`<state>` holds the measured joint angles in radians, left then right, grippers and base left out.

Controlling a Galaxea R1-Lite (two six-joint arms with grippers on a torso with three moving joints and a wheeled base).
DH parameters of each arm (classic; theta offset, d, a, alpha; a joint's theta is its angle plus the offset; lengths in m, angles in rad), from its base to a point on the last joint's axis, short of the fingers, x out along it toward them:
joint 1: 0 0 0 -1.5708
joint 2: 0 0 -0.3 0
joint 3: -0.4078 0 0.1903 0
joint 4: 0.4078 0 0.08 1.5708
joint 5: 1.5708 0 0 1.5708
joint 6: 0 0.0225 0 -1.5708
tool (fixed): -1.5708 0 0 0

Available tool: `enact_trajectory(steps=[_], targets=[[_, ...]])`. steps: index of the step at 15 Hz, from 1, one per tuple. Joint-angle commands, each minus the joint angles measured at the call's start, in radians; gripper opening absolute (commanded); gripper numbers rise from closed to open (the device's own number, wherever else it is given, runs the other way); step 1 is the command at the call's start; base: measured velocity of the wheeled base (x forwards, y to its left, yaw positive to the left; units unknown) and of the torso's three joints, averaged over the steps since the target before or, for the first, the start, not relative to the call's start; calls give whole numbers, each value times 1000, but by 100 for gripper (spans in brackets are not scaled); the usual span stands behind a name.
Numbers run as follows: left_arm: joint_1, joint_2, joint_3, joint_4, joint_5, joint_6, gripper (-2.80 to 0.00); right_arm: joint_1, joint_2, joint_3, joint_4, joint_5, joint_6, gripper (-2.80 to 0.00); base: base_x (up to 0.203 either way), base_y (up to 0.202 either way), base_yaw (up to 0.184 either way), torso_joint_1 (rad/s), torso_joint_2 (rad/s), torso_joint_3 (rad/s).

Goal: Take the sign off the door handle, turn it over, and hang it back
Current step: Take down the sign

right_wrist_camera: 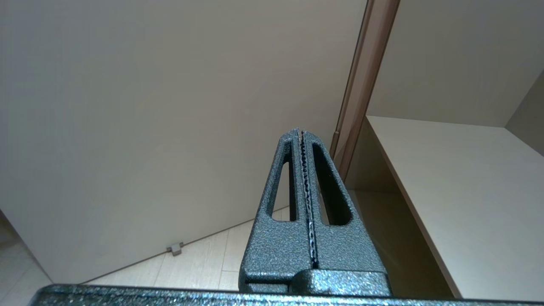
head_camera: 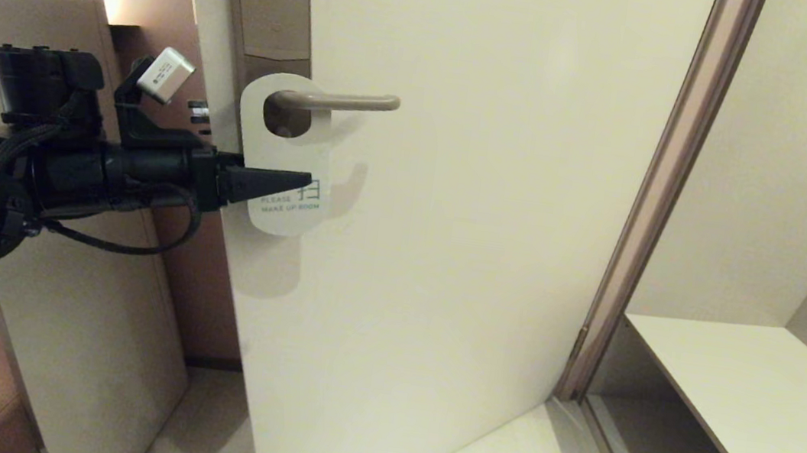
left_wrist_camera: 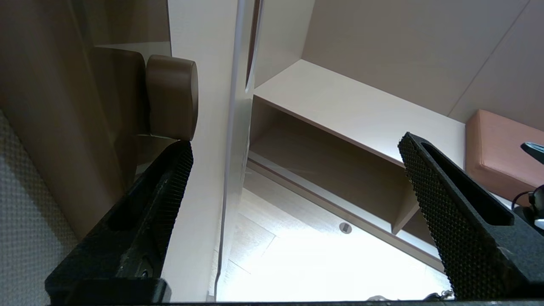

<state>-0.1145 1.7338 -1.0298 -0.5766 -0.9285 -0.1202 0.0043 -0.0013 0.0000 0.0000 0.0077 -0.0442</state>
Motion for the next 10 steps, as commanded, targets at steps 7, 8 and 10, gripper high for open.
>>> enact_trajectory(steps=[7,8,10], targets=[[1,0,-3,-3,5,1,0,0,1,0,0,0,0,-280,0,0,0,0,0,0],[1,0,-3,-3,5,2,0,0,1,0,0,0,0,-280,0,0,0,0,0,0],[1,0,-3,-3,5,1,0,0,1,0,0,0,0,-280,0,0,0,0,0,0]])
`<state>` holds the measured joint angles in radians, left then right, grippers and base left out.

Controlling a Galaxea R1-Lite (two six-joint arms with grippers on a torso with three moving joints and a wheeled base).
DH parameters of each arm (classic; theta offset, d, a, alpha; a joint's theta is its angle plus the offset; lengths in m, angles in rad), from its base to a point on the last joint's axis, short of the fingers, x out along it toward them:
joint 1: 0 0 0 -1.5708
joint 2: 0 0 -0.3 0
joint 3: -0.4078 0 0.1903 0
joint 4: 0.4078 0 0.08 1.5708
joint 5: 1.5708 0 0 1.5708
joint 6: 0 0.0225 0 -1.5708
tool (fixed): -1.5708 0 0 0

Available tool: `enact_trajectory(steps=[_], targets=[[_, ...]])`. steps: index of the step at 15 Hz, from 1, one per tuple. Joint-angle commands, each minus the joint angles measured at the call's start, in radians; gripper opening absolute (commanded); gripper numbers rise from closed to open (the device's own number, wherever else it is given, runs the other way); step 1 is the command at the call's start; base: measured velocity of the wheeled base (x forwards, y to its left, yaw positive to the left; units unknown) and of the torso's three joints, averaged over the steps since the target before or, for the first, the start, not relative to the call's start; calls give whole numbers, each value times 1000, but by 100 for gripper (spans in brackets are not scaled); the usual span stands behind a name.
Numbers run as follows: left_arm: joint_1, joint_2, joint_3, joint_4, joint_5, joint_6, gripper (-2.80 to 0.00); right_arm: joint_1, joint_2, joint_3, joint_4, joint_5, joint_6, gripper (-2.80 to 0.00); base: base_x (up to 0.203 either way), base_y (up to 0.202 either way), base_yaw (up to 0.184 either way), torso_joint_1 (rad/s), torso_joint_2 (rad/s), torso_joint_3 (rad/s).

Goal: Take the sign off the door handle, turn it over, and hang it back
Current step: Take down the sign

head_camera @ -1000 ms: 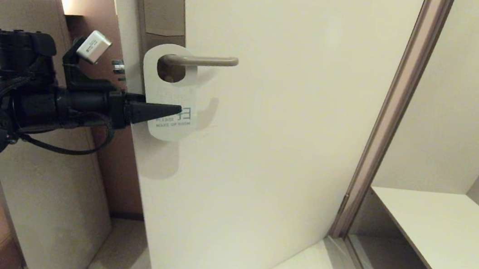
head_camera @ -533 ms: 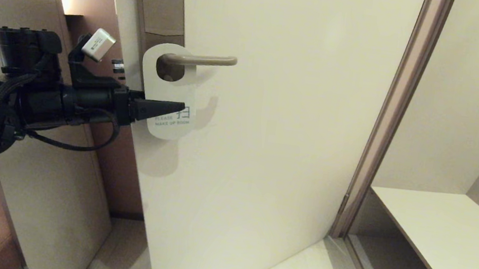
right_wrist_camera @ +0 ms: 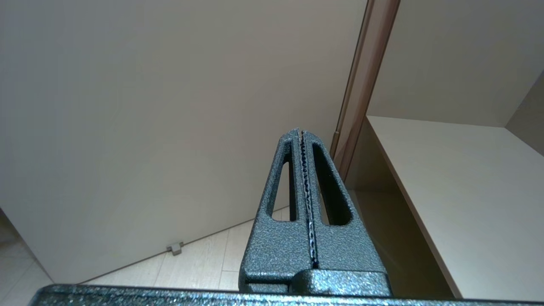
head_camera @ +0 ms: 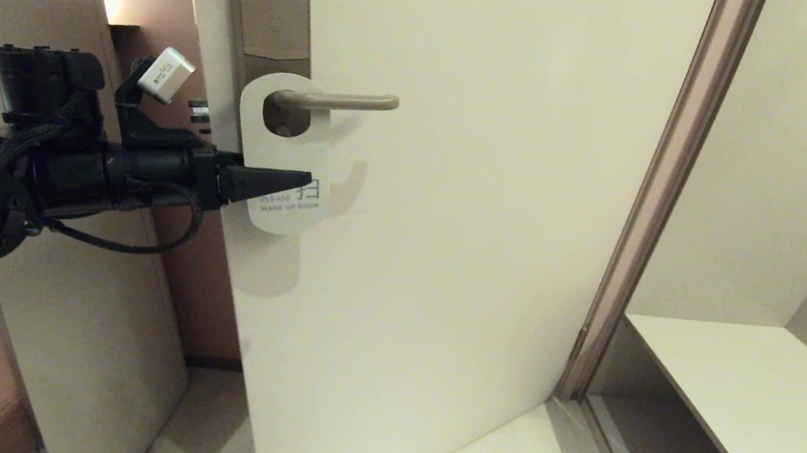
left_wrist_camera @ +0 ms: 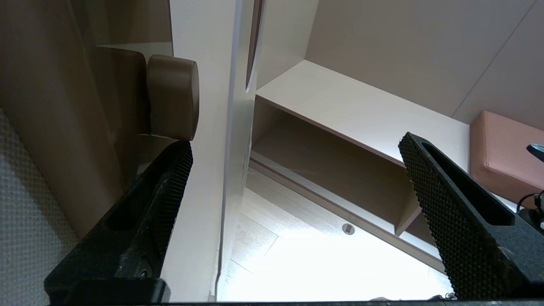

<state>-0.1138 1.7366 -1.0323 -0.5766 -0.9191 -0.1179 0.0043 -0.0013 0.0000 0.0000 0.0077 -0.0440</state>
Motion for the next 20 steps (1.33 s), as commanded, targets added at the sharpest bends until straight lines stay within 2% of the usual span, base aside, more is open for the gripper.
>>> enact_trajectory(steps=[1,8,9,20], targets=[[0,-2,0,-3,-4,0,0,0,1,0,0,0,0,-280,0,0,0,0,0,0],[0,1,2,-5,22,23,0,0,1,0,0,1,0,-280,0,0,0,0,0,0],[-1,4,2,-5,35,39,-280,0,1,0,0,0,0,-280,0,0,0,0,0,0],[-3,-53,5,0,43,47,-280,0,1,0,0,1,0,-280,0,0,0,0,0,0]])
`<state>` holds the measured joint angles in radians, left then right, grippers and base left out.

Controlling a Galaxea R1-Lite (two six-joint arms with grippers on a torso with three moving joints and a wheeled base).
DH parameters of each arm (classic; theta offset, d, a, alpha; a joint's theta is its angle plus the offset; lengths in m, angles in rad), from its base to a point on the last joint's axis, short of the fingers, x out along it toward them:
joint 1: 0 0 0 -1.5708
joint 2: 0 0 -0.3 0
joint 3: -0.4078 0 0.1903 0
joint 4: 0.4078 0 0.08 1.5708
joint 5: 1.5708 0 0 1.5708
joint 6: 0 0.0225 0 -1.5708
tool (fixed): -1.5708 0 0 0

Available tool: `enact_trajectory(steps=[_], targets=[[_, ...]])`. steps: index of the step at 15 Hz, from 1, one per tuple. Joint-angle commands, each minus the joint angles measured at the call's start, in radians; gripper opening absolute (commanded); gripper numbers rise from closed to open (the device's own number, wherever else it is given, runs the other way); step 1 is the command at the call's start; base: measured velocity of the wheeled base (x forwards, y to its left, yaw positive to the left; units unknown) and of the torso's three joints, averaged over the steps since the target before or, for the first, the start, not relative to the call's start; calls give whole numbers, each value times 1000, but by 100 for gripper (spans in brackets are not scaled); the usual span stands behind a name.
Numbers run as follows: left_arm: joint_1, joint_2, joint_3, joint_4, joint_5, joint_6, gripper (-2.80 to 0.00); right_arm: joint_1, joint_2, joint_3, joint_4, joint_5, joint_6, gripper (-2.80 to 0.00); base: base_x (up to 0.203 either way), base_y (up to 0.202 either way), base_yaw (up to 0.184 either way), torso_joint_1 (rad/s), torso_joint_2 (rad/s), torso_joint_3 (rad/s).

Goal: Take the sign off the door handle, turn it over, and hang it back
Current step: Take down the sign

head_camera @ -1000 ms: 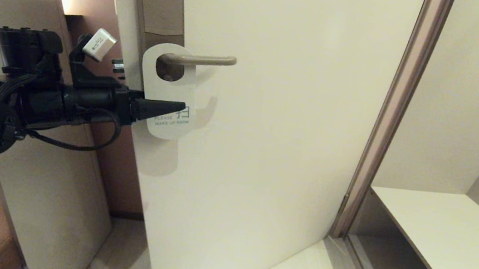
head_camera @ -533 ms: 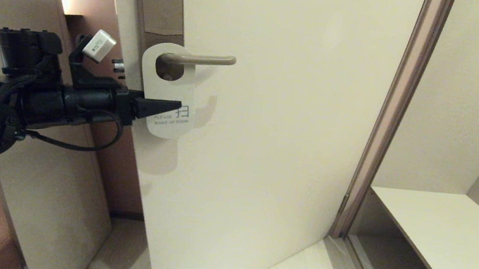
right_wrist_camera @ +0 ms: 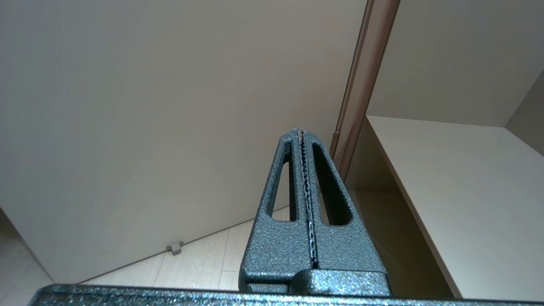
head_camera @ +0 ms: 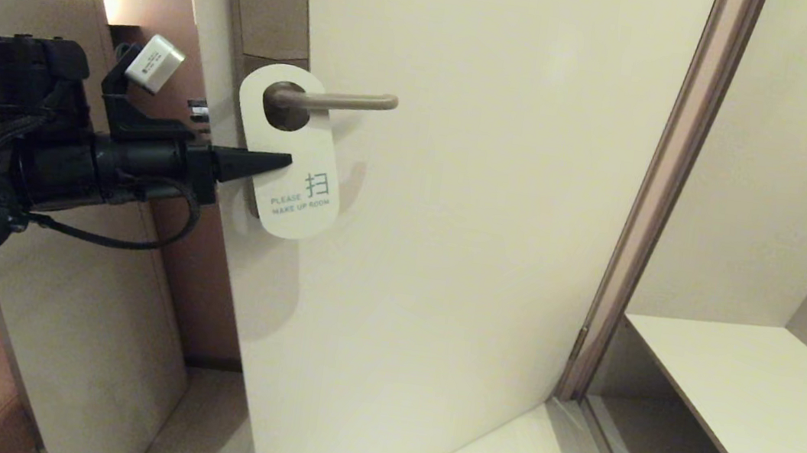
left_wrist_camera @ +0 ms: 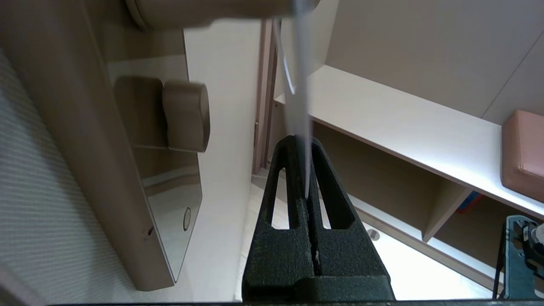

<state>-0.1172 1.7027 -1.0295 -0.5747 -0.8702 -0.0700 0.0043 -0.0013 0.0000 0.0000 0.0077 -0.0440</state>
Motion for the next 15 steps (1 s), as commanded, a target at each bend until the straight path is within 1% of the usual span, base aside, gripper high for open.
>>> enact_trajectory(steps=[1,4,7,9,12,15], targets=[[-1,-23,2,-2,-4,-1,-280,0,1,0,0,0,0,-280,0,0,0,0,0,0],[-10,-35,12,-1,40,11,-280,0,1,0,0,0,0,-280,0,0,0,0,0,0],[-30,-38,34,-2,105,28,-280,0,1,0,0,0,0,-280,0,0,0,0,0,0],[-45,-38,40,-2,123,48,-280,0,1,0,0,1,0,-280,0,0,0,0,0,0],[-70,-37,40,-5,160,55,-280,0,1,0,0,0,0,-280,0,0,0,0,0,0],[-73,-43,39,-6,185,56,-280,0,1,0,0,0,0,-280,0,0,0,0,0,0]])
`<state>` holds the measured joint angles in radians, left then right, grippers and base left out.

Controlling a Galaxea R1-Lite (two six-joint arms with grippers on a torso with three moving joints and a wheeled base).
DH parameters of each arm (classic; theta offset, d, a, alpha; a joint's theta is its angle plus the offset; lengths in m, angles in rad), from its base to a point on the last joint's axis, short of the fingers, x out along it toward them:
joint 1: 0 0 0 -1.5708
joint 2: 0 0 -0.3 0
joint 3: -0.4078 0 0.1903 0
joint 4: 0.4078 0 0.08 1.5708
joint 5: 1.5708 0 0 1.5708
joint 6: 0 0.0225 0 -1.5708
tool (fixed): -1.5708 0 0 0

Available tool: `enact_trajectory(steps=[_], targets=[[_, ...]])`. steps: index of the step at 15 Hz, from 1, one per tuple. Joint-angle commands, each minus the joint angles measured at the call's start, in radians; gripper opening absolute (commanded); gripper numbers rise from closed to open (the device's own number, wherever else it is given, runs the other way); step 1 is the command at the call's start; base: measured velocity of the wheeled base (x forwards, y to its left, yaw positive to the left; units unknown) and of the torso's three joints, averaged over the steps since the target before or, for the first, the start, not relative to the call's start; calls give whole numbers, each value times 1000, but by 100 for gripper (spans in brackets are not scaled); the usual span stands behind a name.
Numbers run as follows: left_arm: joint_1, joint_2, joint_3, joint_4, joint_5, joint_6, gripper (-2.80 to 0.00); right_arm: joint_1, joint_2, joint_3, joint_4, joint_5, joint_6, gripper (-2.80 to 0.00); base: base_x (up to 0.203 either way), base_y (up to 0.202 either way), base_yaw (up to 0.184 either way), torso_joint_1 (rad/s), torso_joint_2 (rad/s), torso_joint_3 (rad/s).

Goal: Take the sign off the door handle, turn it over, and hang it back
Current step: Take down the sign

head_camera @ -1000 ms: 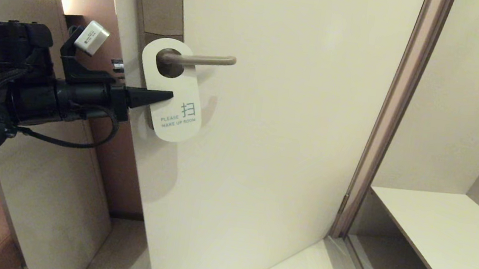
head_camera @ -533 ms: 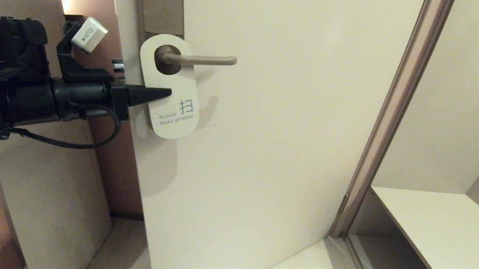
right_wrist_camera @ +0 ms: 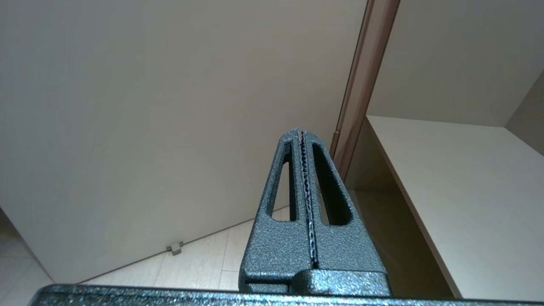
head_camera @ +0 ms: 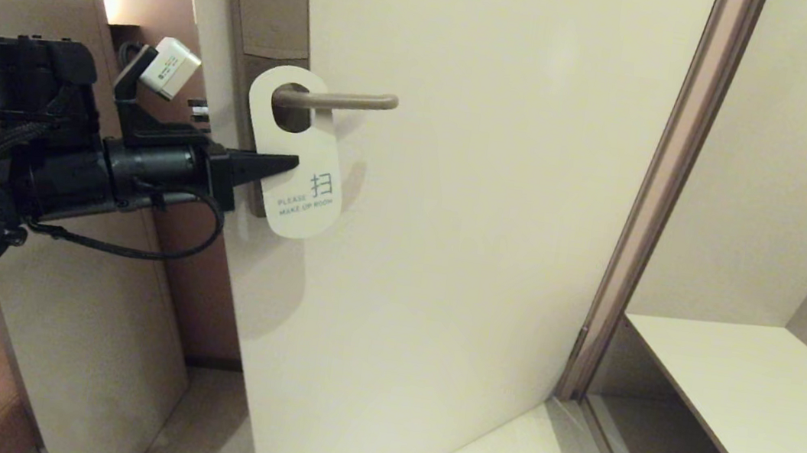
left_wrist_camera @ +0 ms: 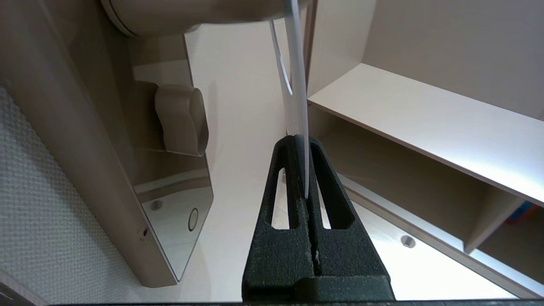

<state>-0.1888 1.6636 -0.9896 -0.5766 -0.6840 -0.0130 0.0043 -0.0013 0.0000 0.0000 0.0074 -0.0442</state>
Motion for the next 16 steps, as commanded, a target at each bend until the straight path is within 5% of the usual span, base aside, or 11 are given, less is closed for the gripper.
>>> enact_trajectory(steps=[1,7,16], targets=[[-1,-7,-3,-5,1,-1,-280,0,1,0,0,0,0,-280,0,0,0,0,0,0],[-1,-5,-21,-3,89,-1,-280,0,1,0,0,0,0,-280,0,0,0,0,0,0],[-37,-35,-21,1,136,-1,-280,0,1,0,0,1,0,-280,0,0,0,0,0,0]])
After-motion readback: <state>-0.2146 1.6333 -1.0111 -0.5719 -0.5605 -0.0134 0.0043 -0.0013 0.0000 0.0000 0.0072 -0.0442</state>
